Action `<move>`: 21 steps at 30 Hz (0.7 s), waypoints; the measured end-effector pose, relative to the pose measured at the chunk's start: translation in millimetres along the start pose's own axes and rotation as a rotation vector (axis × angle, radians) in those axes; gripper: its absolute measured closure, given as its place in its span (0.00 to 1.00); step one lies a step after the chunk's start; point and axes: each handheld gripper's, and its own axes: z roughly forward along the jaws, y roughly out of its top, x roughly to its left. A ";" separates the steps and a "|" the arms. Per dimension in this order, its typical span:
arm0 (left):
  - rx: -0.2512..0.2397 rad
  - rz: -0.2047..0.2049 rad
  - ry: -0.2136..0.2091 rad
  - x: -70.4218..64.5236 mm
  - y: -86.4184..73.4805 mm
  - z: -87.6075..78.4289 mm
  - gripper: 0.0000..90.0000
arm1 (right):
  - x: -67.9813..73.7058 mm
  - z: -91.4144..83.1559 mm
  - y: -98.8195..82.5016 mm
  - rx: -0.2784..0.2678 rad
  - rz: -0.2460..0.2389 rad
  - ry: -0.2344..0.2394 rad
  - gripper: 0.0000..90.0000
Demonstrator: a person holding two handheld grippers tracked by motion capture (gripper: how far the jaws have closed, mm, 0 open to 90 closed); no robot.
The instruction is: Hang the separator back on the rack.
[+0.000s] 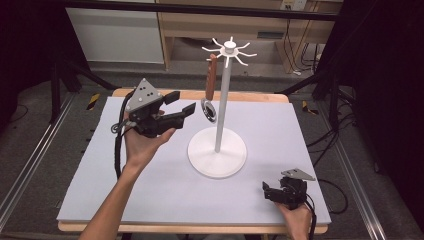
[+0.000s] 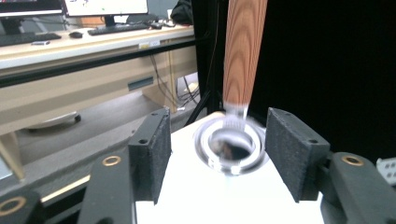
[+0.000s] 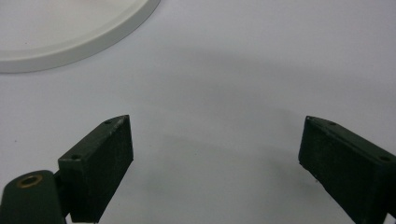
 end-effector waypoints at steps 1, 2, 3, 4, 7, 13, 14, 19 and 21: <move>0.007 0.005 0.005 0.7 -4.5 -1.4 0.45 | 0.0 0.0 0.0 0.000 0.000 0.000 0.12; 0.021 0.000 0.011 2.1 -14.3 -3.2 0.43 | 0.0 0.0 -0.2 0.001 0.000 0.000 0.12; 0.026 -0.006 0.012 3.2 -19.7 -3.8 0.42 | -0.1 0.0 -0.2 0.002 0.000 -0.001 0.12; 0.031 -0.014 0.014 4.3 -25.3 -4.4 0.42 | -0.1 -0.2 -0.3 0.002 0.002 -0.001 0.12; 0.068 -0.023 0.022 8.5 -43.0 -4.9 0.40 | -0.5 -0.6 -0.4 0.001 0.009 -0.002 0.11; 0.144 -0.053 0.042 17.1 -81.5 -5.5 0.37 | -0.7 -0.7 -0.5 0.002 0.020 -0.006 0.11; 0.157 -0.059 0.047 18.3 -88.1 -5.9 0.37 | -1.5 -0.5 -0.3 0.000 0.010 -0.007 0.11; 0.214 -0.084 0.065 26.2 -119.2 -12.3 0.35 | -1.5 0.0 -0.3 0.001 0.011 -0.005 0.11; 0.240 -0.093 0.079 30.9 -130.9 -15.4 0.34 | -2.4 0.1 -0.4 0.001 0.009 -0.007 0.11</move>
